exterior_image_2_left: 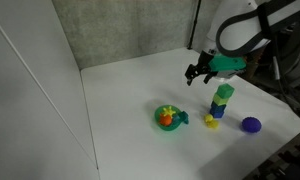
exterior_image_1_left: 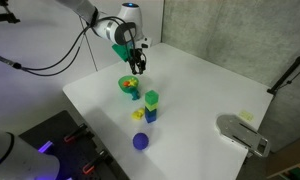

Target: Place the star shaped toy in the bowl

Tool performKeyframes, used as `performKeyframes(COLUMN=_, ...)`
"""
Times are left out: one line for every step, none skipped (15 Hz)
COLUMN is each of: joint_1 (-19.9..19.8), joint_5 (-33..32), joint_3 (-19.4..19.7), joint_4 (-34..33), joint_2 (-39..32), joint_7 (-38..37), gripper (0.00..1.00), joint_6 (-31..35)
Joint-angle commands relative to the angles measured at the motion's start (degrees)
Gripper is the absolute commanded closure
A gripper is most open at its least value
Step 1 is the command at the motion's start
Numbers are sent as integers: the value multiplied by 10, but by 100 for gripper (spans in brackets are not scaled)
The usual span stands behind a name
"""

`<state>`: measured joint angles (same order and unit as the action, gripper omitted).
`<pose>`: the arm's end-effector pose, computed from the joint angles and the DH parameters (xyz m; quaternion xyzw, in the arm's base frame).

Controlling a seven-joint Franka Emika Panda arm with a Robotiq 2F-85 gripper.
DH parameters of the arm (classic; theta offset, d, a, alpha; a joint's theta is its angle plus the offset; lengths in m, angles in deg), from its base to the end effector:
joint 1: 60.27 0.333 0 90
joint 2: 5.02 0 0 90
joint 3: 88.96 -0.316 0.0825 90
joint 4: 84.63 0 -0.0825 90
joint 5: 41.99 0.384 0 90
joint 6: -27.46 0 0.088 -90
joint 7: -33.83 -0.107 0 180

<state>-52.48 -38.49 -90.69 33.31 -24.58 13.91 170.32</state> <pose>0.5933 0.0987 0.2775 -0.9920 0.1149 -0.0389 0.0356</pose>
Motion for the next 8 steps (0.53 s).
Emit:
performKeyframes(joint_1=-16, joint_5=-7, joint_3=15, joint_4=62, joint_2=91, joint_7=8, gripper=0, joint_6=-37)
performKeyframes(joint_1=-22, joint_5=-12, joint_3=21, joint_4=71, joint_2=111, joint_7=6, gripper=0, joint_6=-53)
performKeyframes(joint_1=-28, joint_5=-16, joint_3=24, joint_4=79, joint_2=130, joint_7=10, gripper=0, joint_6=-73)
performKeyframes(joint_1=-35, joint_5=-20, joint_3=26, joint_4=85, joint_2=149, joint_7=16, gripper=0, joint_6=-98)
performKeyframes(joint_1=-40, joint_5=-25, joint_3=28, joint_4=92, joint_2=167, joint_7=22, gripper=0, joint_6=-119)
performKeyframes(joint_1=-47, joint_5=-28, joint_3=28, joint_4=97, joint_2=187, joint_7=35, gripper=0, joint_6=-146)
performKeyframes(joint_1=-52, joint_5=-32, joint_3=28, joint_4=103, joint_2=206, joint_7=45, gripper=0, joint_6=-170)
performKeyframes(joint_1=-57, joint_5=-34, joint_3=28, joint_4=107, joint_2=225, joint_7=57, gripper=0, joint_6=-204)
